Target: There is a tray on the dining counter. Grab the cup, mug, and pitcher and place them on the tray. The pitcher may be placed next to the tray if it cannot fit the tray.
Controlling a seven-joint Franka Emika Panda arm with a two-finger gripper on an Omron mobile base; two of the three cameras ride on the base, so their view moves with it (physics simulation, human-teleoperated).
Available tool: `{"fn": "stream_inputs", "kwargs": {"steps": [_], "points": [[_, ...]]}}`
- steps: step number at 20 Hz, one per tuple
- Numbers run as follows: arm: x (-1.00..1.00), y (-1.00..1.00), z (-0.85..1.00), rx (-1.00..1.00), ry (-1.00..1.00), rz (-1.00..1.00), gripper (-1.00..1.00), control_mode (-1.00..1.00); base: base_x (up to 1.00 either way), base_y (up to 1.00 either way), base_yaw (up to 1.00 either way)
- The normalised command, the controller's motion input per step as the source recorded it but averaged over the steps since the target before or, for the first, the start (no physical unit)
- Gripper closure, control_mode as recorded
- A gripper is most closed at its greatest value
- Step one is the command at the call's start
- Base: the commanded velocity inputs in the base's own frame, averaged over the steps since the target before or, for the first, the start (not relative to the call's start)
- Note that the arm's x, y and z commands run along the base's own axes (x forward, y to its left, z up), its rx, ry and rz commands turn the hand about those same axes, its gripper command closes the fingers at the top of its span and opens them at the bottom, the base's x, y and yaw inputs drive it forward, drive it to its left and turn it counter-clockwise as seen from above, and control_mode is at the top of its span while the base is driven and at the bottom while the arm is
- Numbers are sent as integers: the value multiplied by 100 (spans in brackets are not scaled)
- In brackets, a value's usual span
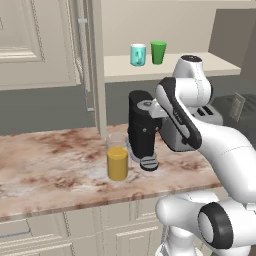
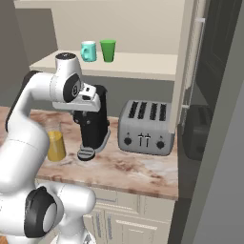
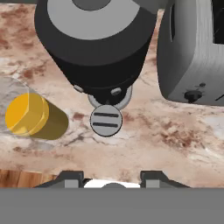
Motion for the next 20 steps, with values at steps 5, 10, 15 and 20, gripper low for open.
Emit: {"fn": "stream_inputs", "kwargs": {"steps": [5, 10, 15, 20], "points": [[-16, 0, 0, 0, 3, 0, -100, -100, 0, 0, 0], [-40, 0, 0, 0, 0, -3, -100, -100, 0, 0, 0], [-43, 0, 0, 0, -2, -13, -100, -100, 0, 0, 0], [-39, 0, 12, 3, -8, -22, -100, -100, 0, 0, 0]]}}
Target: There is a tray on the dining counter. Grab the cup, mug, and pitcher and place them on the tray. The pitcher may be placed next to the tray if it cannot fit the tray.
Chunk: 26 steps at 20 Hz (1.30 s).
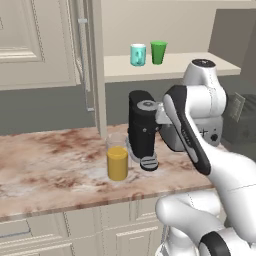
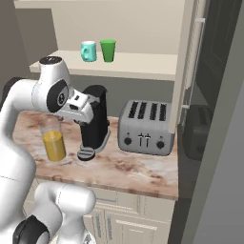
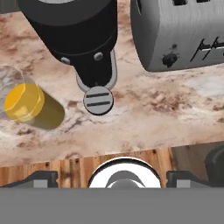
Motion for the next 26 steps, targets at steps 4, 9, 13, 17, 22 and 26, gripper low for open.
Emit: {"fn": "stream_inputs", "kwargs": {"steps": [4, 9, 13, 17, 22, 26], "points": [[-21, 0, 24, 6, -11, -25, -100, -100, 0, 0, 0], [-16, -4, 35, 10, -19, -21, -100, -100, 0, 0, 0], [-11, -7, 41, 15, -31, -14, -100, -100, 0, 0, 0], [-11, -8, 41, 18, -35, -12, -100, -100, 0, 0, 0], [-6, -12, 41, 19, -31, -14, -100, -100, 0, 0, 0], [-13, -26, 31, 19, -20, -8, -100, -100, 0, 0, 0]]}}
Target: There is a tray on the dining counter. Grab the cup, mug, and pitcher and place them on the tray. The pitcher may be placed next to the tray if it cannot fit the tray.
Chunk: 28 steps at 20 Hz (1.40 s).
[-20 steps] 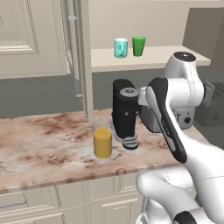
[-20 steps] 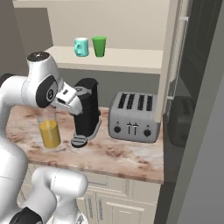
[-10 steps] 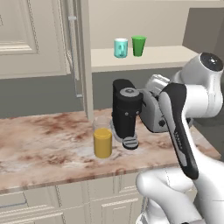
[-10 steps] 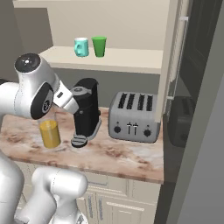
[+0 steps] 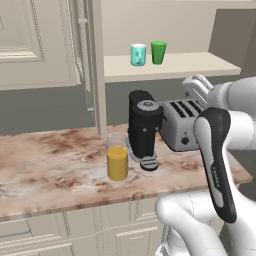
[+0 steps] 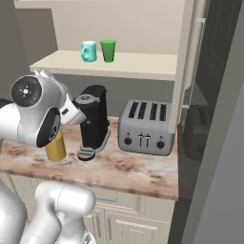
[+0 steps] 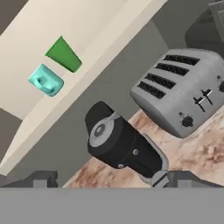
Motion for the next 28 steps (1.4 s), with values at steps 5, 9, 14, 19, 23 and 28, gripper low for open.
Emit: {"fn": "stream_inputs", "kwargs": {"steps": [5, 9, 14, 19, 23, 28], "points": [[0, -22, 36, 20, -8, -1, -100, -100, 0, 0, 0], [0, -16, 32, 21, -4, 0, -100, -100, 0, 0, 0], [0, -1, 28, 17, -6, 0, -100, -100, 0, 0, 0], [0, 0, 36, 13, -5, -2, -100, -100, 0, 0, 0], [1, 0, 24, 9, -3, -2, -100, -100, 0, 0, 0], [0, 0, 8, 6, -5, 0, -100, -100, 0, 0, 0]]}}
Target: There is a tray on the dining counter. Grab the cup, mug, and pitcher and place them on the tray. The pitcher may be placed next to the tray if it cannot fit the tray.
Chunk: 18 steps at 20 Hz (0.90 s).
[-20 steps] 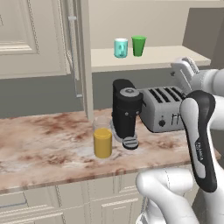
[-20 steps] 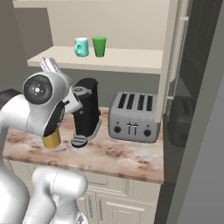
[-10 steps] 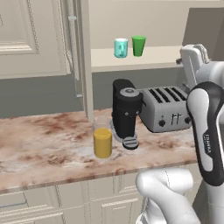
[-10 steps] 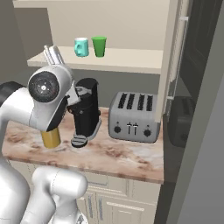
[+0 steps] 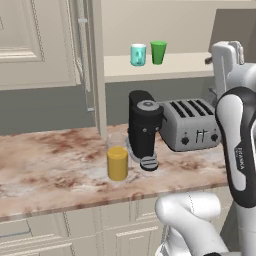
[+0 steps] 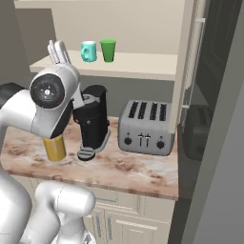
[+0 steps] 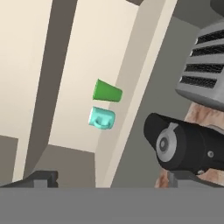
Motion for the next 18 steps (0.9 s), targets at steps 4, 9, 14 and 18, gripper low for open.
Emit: {"fn": "stream_inputs", "kwargs": {"steps": [4, 9, 14, 18], "points": [[11, 0, 0, 4, -6, 0, -100, -100, 0, 0, 0], [49, -1, 0, 1, 0, 0, -100, -100, 0, 0, 0], [46, -7, 3, 0, 8, 0, -100, -100, 0, 0, 0], [30, -19, 15, 0, 5, 0, -100, -100, 0, 0, 0]]}}
